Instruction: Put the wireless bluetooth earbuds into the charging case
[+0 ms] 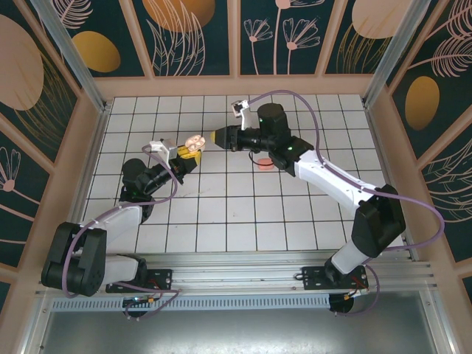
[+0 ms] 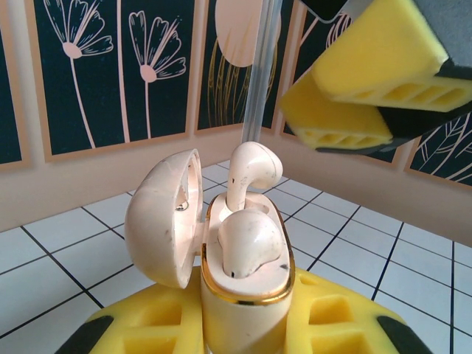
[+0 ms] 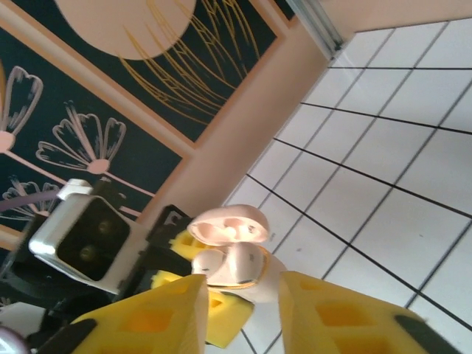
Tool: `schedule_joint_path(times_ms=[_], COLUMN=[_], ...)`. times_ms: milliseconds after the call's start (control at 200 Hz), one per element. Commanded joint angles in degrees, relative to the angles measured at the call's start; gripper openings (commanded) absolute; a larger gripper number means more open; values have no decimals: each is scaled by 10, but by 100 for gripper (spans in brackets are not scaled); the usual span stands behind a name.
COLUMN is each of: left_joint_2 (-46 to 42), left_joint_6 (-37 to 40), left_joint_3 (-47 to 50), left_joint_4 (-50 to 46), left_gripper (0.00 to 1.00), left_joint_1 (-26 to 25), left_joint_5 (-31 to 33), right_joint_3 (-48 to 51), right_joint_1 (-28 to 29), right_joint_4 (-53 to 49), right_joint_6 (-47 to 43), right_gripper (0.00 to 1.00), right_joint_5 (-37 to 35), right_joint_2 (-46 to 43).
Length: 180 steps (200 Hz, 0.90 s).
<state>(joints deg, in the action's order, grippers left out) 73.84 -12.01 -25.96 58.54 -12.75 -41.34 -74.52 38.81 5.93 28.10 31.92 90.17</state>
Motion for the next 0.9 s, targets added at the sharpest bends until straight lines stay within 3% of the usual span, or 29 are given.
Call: schedule_joint_path(times_ms=[0,175,896], left_joint_2=[-12,-11,-11], left_joint_6=[6,5,5], left_joint_3=[-14,-16,-18], left_joint_4=[31,32,27], left_gripper=[11,11,11], left_joint_1=[-1,0,-1], left_joint_5=[1,-1,-2], right_joint_3=[-3,-2,-24], right_joint_1=[-1,-1,15], right_joint_4=[44,52,69], right_joint_6=[24,35,48], right_gripper=[26,20,14], right_joint_5=[38,53,89], right_joint_2=[14,26,62])
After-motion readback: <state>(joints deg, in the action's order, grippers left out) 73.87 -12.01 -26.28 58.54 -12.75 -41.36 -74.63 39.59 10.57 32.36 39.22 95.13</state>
